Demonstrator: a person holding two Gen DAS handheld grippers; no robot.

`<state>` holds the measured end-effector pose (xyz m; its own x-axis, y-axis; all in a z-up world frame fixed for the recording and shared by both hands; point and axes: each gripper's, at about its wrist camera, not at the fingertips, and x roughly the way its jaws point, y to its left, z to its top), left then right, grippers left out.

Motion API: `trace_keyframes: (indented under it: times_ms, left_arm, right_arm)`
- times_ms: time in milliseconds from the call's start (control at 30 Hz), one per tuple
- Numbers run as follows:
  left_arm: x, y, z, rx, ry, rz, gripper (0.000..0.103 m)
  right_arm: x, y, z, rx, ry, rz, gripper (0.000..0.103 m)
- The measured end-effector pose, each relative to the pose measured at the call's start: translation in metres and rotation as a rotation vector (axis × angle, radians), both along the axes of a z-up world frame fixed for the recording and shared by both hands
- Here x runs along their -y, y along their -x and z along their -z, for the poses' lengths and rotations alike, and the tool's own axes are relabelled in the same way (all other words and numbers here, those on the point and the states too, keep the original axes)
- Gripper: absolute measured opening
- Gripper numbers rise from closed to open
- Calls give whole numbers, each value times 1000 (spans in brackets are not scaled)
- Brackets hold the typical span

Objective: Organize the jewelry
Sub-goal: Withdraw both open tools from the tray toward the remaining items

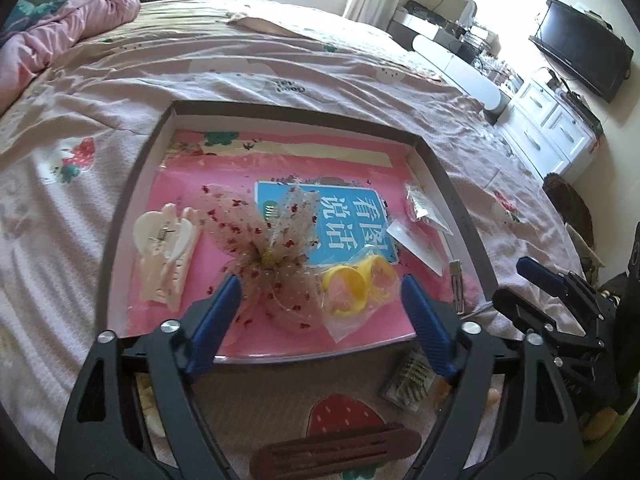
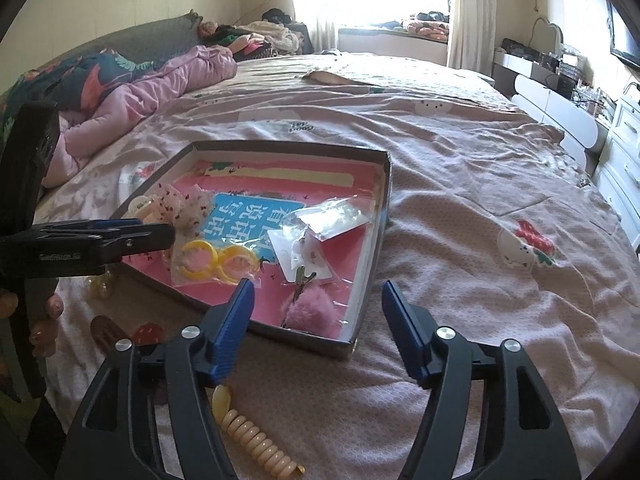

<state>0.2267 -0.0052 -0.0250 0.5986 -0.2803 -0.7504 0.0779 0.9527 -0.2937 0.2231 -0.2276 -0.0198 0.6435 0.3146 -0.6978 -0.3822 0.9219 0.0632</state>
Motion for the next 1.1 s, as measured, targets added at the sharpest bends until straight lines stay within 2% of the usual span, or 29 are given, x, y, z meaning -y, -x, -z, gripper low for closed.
trace_keyframes:
  times_ms: [133,200,500,1100]
  left_arm:
    - [-3,9,-5,8,8,-14,74]
    - [-4,14,-6,11,10,-18,79]
    - [-7,33,-17,36,-3,-39,90]
    - [-17,71,-44,86,-34,-73,91]
  right_arm:
    - [3,5,-6,11,-12,5,69]
    - [5,8,-8,16,-15,5,71]
    - [9,21,-23,48,-29,7,82]
    - [5,51,-46,95,-43,-31,86]
